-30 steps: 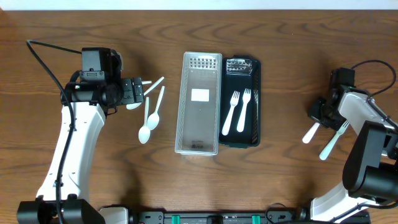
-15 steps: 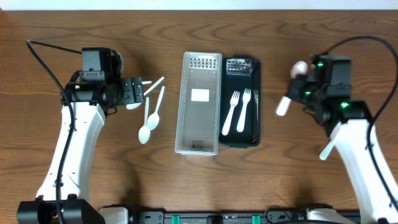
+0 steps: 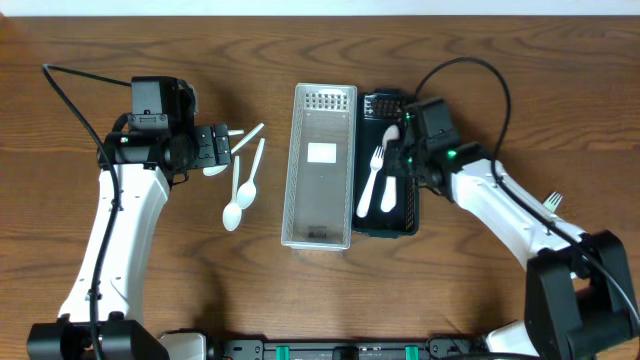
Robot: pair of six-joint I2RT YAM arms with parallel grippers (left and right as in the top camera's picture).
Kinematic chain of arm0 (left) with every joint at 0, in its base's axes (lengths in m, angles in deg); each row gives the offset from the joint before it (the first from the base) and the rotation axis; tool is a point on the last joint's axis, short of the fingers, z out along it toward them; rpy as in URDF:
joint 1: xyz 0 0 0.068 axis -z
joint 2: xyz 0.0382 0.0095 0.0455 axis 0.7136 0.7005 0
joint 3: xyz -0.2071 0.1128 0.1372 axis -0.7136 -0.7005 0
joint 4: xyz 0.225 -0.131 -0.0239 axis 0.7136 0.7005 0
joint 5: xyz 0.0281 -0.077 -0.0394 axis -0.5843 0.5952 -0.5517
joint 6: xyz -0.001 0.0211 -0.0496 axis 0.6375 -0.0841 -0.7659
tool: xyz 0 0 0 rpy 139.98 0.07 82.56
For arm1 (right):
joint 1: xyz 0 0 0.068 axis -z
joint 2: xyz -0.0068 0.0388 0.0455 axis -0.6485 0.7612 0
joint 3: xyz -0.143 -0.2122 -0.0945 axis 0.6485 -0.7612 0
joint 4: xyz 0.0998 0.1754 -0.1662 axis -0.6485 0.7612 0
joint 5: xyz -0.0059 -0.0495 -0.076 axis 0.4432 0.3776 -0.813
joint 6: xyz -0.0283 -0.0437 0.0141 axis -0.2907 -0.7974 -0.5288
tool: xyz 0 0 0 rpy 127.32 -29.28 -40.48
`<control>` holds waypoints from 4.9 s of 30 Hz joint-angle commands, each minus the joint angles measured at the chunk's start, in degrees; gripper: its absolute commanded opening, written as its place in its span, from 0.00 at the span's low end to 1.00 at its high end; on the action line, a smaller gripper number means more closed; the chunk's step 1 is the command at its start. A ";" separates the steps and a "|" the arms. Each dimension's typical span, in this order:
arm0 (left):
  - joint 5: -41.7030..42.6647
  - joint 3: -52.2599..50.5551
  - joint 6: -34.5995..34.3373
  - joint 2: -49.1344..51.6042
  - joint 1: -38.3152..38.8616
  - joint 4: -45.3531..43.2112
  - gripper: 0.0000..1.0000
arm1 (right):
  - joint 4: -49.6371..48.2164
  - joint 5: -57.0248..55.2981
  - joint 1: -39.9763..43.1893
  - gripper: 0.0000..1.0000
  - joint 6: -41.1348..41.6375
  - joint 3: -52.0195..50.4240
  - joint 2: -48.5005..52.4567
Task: Pack container
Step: 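Place the spoon into the black tray and withdraw right gripper, then grasp the last white fork with the right gripper, then place the fork into the black tray and retract right arm, then grasp a white spoon by its handle with the left gripper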
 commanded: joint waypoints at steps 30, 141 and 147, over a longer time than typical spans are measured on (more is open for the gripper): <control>-0.04 0.90 -0.48 0.37 -0.24 0.04 0.98 | 18.27 -13.25 41.33 0.85 -0.15 -10.88 -11.85; -1.33 27.36 15.41 28.79 1.40 19.67 0.89 | 33.05 -5.60 34.75 0.99 -8.07 23.91 -7.52; -1.14 27.36 21.11 32.65 4.92 15.17 0.89 | 33.09 -5.60 34.75 0.99 -8.07 23.91 -7.52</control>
